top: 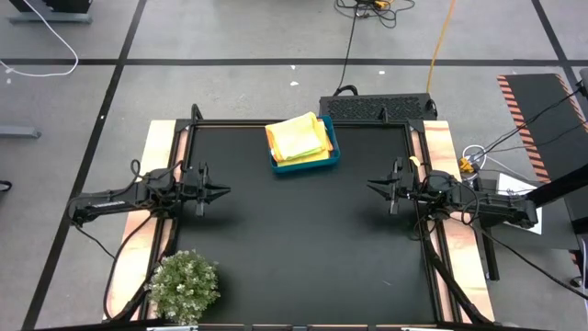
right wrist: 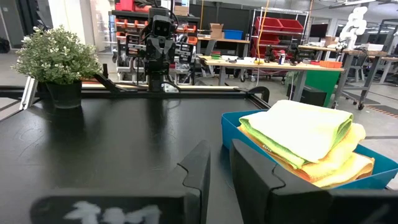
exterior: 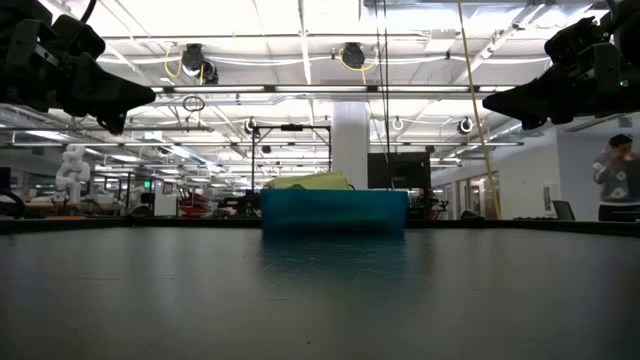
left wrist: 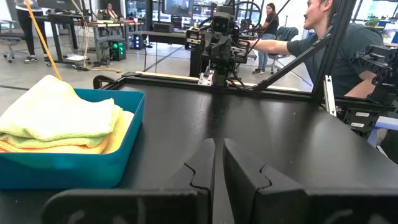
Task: Fold microfiber towels
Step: Return to Home Position
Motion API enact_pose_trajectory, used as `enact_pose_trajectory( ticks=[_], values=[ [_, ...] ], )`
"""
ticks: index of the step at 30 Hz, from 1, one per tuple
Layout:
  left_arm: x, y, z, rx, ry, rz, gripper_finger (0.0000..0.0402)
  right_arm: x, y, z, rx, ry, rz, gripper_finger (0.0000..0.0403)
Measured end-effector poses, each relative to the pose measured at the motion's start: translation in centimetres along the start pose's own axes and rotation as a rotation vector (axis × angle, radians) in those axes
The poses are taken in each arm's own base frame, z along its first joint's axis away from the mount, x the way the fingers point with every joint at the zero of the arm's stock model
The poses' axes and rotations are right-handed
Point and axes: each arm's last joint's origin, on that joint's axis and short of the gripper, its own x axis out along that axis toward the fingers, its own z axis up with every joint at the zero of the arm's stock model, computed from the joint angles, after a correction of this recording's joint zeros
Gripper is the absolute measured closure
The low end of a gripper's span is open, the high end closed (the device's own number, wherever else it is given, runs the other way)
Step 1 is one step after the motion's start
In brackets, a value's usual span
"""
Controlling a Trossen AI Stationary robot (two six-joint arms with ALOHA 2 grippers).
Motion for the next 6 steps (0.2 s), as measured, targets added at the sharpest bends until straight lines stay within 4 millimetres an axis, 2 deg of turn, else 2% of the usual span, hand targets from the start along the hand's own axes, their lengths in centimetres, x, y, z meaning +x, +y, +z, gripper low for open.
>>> enact_pose_trajectory(
  ticks=[6],
  values=[
    [0.0,0.0,0.0,0.0,0.0,0.0,0.0371,0.0,0.0,0.0,0.0,0.0,0.0,0.0351]
  ],
)
